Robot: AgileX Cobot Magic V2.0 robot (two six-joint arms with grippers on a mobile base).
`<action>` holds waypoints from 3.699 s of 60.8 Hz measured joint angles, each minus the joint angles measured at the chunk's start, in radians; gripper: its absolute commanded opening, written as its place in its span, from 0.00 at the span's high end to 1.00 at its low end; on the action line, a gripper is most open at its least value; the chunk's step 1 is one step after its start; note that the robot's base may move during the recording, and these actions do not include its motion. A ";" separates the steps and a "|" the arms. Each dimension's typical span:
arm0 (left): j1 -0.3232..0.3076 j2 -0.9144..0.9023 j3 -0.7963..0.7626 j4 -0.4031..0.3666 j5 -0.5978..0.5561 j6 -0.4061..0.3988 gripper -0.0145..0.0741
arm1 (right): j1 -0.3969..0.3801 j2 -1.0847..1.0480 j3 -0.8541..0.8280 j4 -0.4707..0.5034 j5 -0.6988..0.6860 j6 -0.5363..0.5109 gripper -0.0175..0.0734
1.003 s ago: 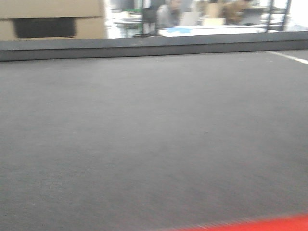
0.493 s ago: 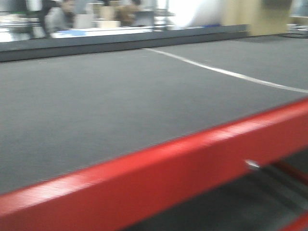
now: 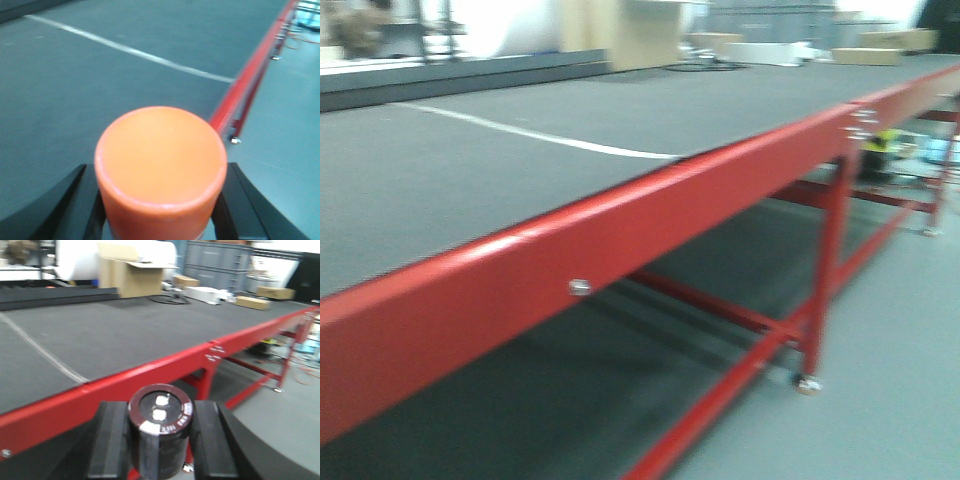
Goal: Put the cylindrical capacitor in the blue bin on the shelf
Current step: 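Drive the base away from the table holding both objects, then drive the base up to the shelf of blue bins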
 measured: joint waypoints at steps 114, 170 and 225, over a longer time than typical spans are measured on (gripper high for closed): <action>0.000 -0.001 0.000 0.000 0.000 0.000 0.96 | 0.000 -0.001 0.000 0.004 0.000 0.000 0.93; 0.000 -0.002 0.001 0.000 0.000 0.000 0.96 | 0.000 -0.001 0.000 0.004 0.002 0.000 0.93; 0.000 -0.002 0.001 0.000 0.000 0.000 0.96 | 0.000 -0.001 0.000 0.008 0.002 0.000 0.93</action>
